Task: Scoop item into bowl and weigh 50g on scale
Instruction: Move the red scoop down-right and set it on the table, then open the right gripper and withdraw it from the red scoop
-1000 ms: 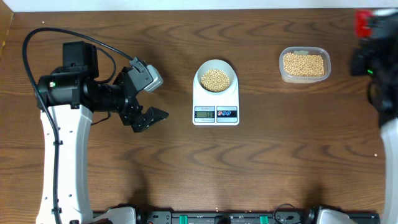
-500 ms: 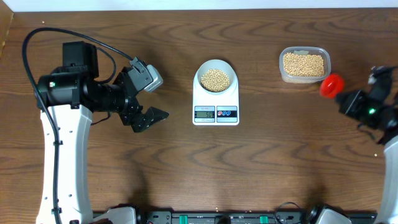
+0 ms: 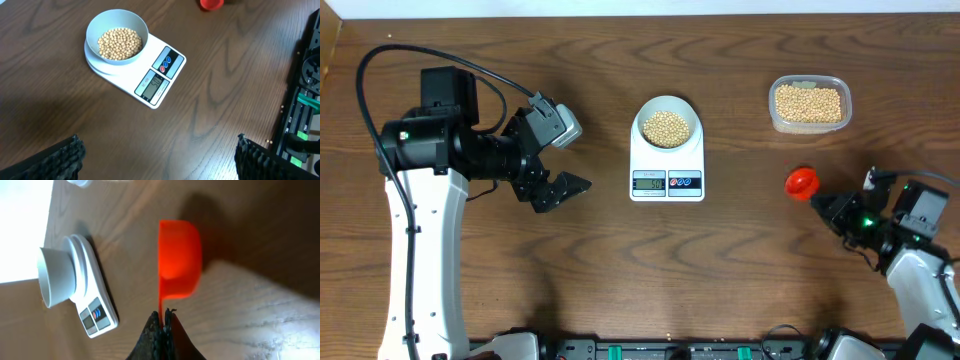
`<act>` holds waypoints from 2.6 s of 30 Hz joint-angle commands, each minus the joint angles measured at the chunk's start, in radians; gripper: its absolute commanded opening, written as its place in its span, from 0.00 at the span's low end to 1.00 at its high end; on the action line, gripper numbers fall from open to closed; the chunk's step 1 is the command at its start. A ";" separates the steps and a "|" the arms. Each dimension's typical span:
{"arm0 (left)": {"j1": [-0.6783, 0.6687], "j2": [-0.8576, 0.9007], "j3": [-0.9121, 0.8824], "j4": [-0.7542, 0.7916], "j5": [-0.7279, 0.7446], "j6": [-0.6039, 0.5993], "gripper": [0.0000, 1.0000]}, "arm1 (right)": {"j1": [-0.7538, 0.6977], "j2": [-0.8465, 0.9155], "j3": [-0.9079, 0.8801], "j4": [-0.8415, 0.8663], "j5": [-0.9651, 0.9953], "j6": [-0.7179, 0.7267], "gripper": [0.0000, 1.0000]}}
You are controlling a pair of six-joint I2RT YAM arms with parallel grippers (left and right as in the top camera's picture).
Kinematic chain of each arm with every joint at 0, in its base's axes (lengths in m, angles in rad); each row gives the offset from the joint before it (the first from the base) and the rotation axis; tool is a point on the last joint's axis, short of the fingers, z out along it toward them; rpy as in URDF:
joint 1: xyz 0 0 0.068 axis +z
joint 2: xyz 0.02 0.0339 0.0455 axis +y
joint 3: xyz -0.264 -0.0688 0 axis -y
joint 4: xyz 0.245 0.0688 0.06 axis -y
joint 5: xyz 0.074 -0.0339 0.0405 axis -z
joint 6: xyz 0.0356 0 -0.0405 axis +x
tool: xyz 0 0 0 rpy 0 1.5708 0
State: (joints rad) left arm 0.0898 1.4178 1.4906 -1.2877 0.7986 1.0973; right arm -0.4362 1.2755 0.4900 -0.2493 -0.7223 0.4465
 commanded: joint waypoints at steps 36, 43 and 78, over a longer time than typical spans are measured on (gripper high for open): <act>0.003 0.000 -0.006 -0.006 0.001 0.009 0.98 | 0.005 -0.116 -0.008 -0.068 0.612 0.137 0.99; 0.003 0.000 -0.006 -0.006 0.001 0.009 0.98 | 0.005 -0.345 0.096 -0.177 0.732 0.100 0.99; 0.003 0.000 -0.006 -0.006 0.001 0.009 0.98 | 0.006 -0.189 0.119 1.173 -0.085 0.237 0.99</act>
State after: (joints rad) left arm 0.0898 1.4178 1.4899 -1.2888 0.7982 1.0977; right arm -0.4347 1.0779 0.6052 0.9195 -0.6971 0.6281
